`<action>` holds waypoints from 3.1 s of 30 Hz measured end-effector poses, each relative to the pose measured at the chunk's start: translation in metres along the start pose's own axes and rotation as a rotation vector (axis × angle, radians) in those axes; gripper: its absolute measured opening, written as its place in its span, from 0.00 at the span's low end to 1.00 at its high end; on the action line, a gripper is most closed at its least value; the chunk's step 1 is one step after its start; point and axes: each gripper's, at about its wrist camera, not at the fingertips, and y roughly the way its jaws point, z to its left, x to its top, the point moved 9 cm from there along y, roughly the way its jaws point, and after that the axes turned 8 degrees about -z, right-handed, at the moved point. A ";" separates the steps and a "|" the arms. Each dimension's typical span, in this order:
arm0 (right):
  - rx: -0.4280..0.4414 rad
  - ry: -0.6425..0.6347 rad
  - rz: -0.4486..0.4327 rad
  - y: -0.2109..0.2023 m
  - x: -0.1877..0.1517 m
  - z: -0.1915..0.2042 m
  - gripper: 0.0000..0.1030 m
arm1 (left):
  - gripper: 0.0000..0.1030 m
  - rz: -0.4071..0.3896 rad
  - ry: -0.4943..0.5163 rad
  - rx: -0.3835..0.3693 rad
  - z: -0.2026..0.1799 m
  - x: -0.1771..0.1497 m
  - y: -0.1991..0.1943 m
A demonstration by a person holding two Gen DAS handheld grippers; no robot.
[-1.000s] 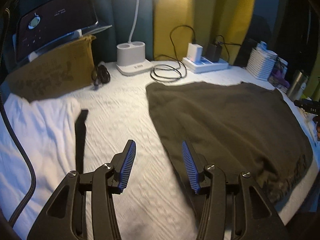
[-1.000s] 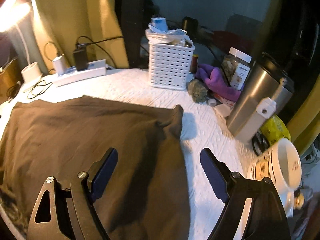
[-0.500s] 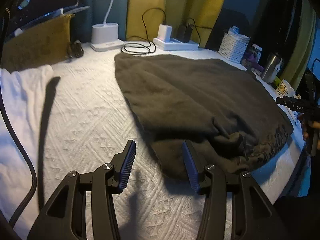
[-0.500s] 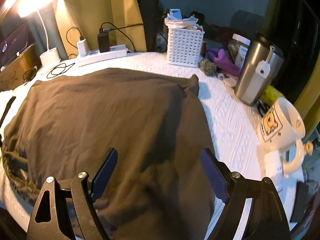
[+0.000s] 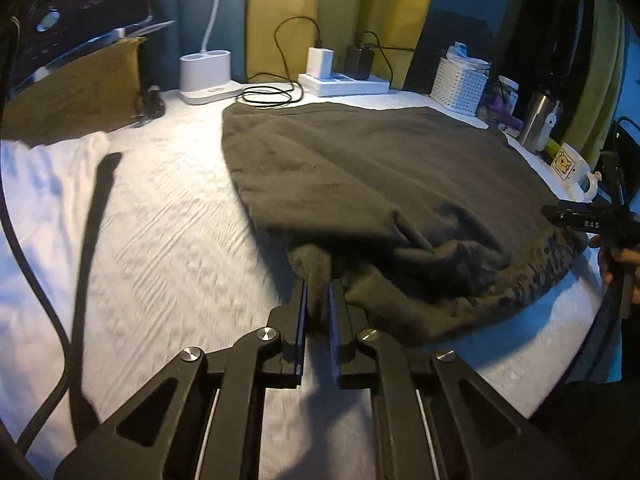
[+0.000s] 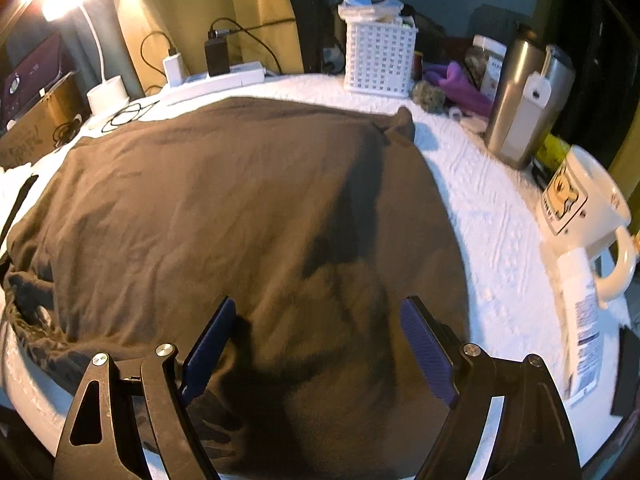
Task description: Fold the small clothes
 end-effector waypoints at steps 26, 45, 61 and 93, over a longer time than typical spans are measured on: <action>-0.076 0.095 -0.089 -0.050 -0.022 -0.053 0.83 | 0.63 0.007 -0.183 0.037 0.027 -0.005 -0.031; 0.093 0.223 -0.101 -0.054 -0.052 -0.043 0.23 | 0.11 0.058 -0.093 -0.012 -0.006 -0.022 -0.014; 0.017 0.071 -0.168 -0.096 -0.016 -0.067 0.10 | 0.07 0.063 -0.059 -0.006 -0.009 -0.023 -0.052; -0.052 -0.019 -0.164 -0.077 -0.016 -0.014 0.60 | 0.37 0.054 -0.072 -0.006 0.004 -0.003 -0.032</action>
